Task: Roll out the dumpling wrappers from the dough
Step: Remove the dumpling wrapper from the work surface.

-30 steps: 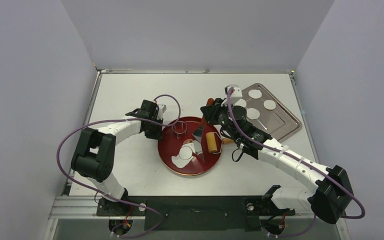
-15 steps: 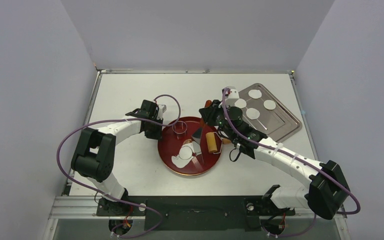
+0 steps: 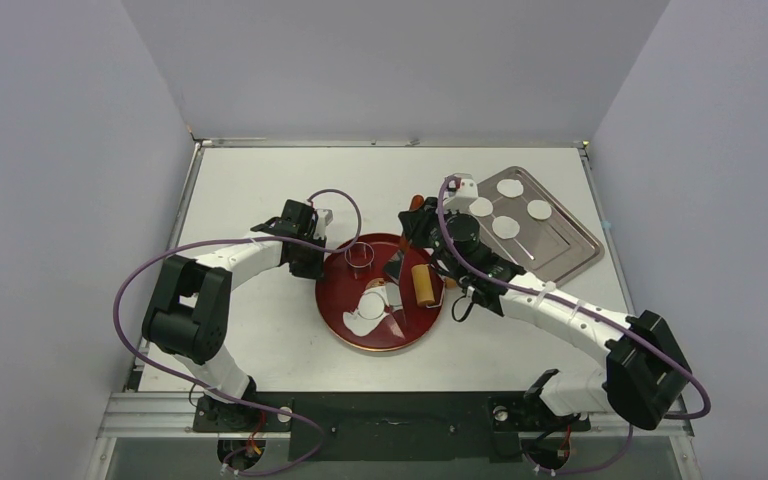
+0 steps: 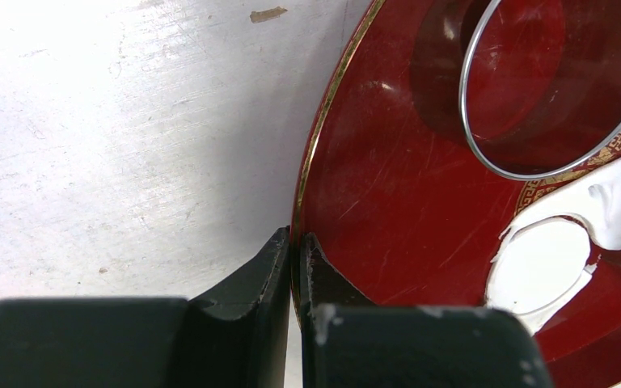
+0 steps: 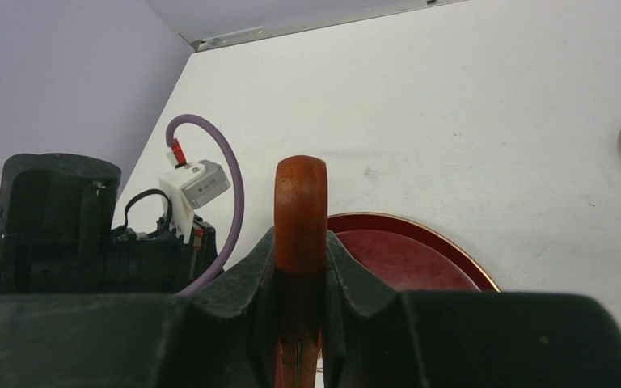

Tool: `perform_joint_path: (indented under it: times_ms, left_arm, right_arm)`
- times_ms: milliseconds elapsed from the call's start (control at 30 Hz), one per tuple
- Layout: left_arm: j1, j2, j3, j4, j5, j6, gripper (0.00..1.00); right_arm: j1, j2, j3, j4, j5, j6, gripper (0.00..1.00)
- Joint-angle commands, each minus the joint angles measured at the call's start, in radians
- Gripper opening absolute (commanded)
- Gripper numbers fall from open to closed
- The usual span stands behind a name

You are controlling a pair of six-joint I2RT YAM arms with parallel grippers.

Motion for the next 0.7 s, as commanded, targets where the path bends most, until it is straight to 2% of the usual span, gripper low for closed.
perform_joint_path:
  times_ms: [0, 667]
  left_arm:
    - [0.002, -0.036, -0.002, 0.021, -0.010, 0.029, 0.00]
    - [0.002, -0.042, -0.005, 0.021, -0.009, 0.032, 0.00]
  right_arm:
    - [-0.005, 0.026, 0.034, 0.086, 0.042, 0.010, 0.00]
    - [-0.026, 0.122, 0.130, 0.130, 0.071, 0.000, 0.00]
